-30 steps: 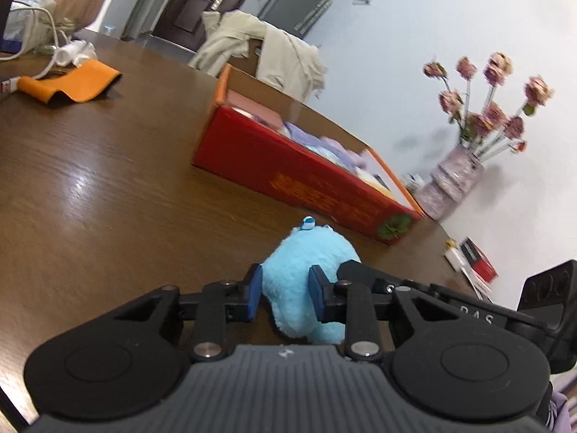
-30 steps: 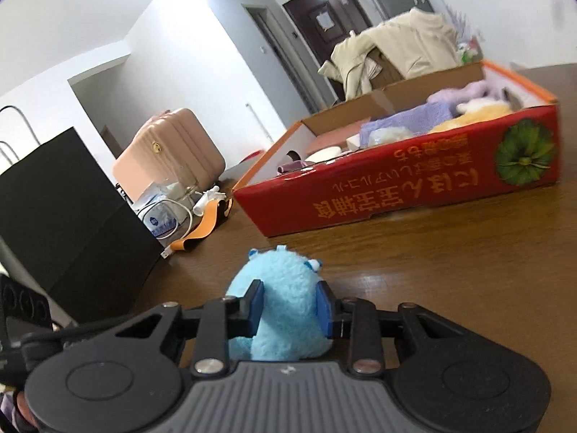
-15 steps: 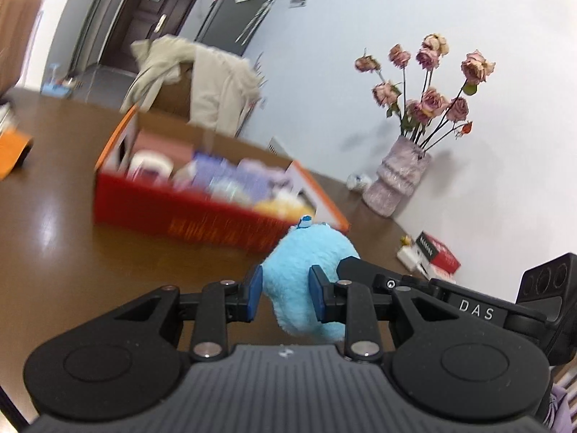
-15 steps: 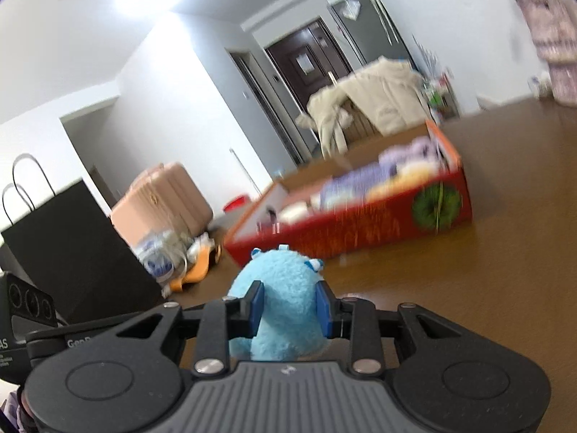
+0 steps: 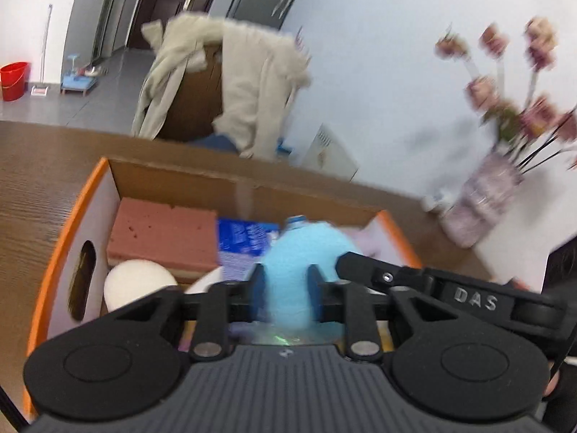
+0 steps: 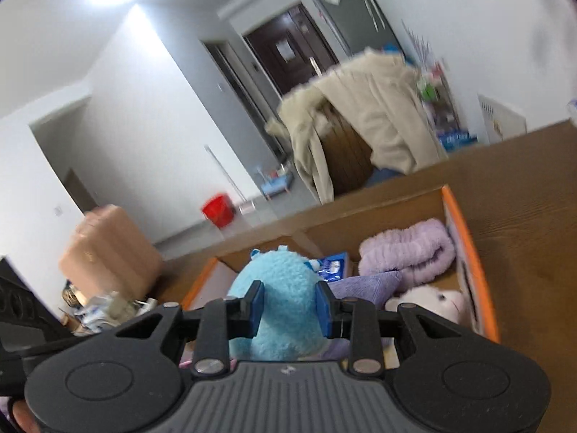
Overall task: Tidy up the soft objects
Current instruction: 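Carry the blue fuzzy ball with both grippers into the box, then open both grippers and withdraw them from the box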
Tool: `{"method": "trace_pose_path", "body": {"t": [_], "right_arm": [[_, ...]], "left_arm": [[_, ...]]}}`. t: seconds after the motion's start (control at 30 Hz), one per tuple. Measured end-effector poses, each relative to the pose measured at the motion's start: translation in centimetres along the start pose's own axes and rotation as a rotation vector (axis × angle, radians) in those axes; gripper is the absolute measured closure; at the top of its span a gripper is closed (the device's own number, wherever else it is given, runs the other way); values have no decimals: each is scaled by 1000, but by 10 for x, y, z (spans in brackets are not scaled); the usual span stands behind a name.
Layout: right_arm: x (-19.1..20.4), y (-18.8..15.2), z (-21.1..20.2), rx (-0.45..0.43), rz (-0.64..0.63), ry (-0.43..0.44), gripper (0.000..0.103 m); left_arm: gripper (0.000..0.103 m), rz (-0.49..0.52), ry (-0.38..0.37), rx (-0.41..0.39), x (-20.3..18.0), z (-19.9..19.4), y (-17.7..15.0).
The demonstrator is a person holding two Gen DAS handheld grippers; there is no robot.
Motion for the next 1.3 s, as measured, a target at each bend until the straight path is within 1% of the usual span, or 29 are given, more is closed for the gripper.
{"method": "trace_pose_path", "body": {"t": [0.03, 0.07, 0.1, 0.13, 0.17, 0.27, 0.3, 0.33, 0.4, 0.47, 0.53, 0.6, 0.63, 0.7, 0.77, 0.83, 0.87, 0.9, 0.93, 1.0, 1.03, 1.1, 1.13, 1.2, 1.23, 1.3], "right_arm": [[-5, 4, 19, 27, 15, -14, 81], [-8, 4, 35, 58, 16, -23, 85], [-11, 2, 49, 78, 12, -52, 85], [-12, 0, 60, 75, -21, -79, 85], [-9, -1, 66, 67, -69, -96, 85], [-2, -7, 73, 109, -116, -113, 85], [-2, -9, 77, 128, -131, -110, 85], [-1, -11, 80, 154, -133, -100, 85], [-1, -14, 84, 195, -134, -72, 85], [-3, -16, 85, 230, -132, -72, 84], [-3, -20, 85, 261, -154, -95, 85], [-1, -27, 85, 279, -197, -142, 91], [0, -31, 85, 274, -229, -175, 93], [3, -35, 78, 259, -234, -185, 93], [6, -33, 70, 255, -206, -176, 83], [13, -27, 60, 228, -207, -176, 81], [20, -24, 52, 211, -215, -169, 81], [27, -20, 43, 193, -221, -164, 81], [34, -16, 33, 173, -232, -159, 79], [47, -10, 9, 129, -262, -159, 73], [51, -7, 0, 110, -273, -164, 70], [60, -3, -23, 61, -297, -184, 64], [62, -1, -34, 37, -303, -192, 58], [66, -2, -60, 0, -307, -203, 56], [67, -4, -73, -14, -314, -207, 56], [70, -9, -97, -51, -326, -226, 48]], "left_arm": [[86, 30, 22, 37, 2, 12, -2], [86, 63, 55, 67, 2, 21, -4], [85, 101, 78, 82, 2, 28, -8], [85, 118, 84, 87, 2, 31, -11], [85, 118, 88, 89, 4, 33, -14], [84, 85, 84, 90, 14, 33, -24], [84, 77, 96, 81, 17, 31, -26], [84, 73, 96, 73, 20, 28, -27], [84, 53, 68, 70, 25, 22, -29], [83, 54, 67, 73, 30, 17, -30], [83, 56, 71, 73, 31, 11, -32], [82, 55, 69, 67, 30, 4, -33], [82, 54, 69, 63, 30, 0, -33], [80, 54, 63, 47, 28, -12, -31], [77, 64, 72, 19, 28, -29, -26], [74, 75, 82, -14, 28, -47, -19], [70, 83, 92, -36, 27, -60, -15], [65, 91, 100, -57, 25, -71, -13], [62, 99, 107, -78, 25, -84, -12], [52, 123, 124, -118, 22, -109, -11], [50, 134, 132, -131, 20, -119, -12], [39, 158, 157, -156, 16, -142, -15], [37, 171, 171, -167, 14, -151, -17], [26, 197, 209, -193, 10, -171, -22], [23, 207, 225, -204, 9, -180, -25], [18, 216, 258, -223, 6, -195, -33]]}}
Point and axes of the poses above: each gripper's, at about its wrist camera, not at the fingertips, and z roughly the way its jaws point, x to its left, y to its top, the point moved 3 cm from there along z, roughly the way its jaws point, and after that the axes turned 9 degrees about z, right-handed, at the moved point
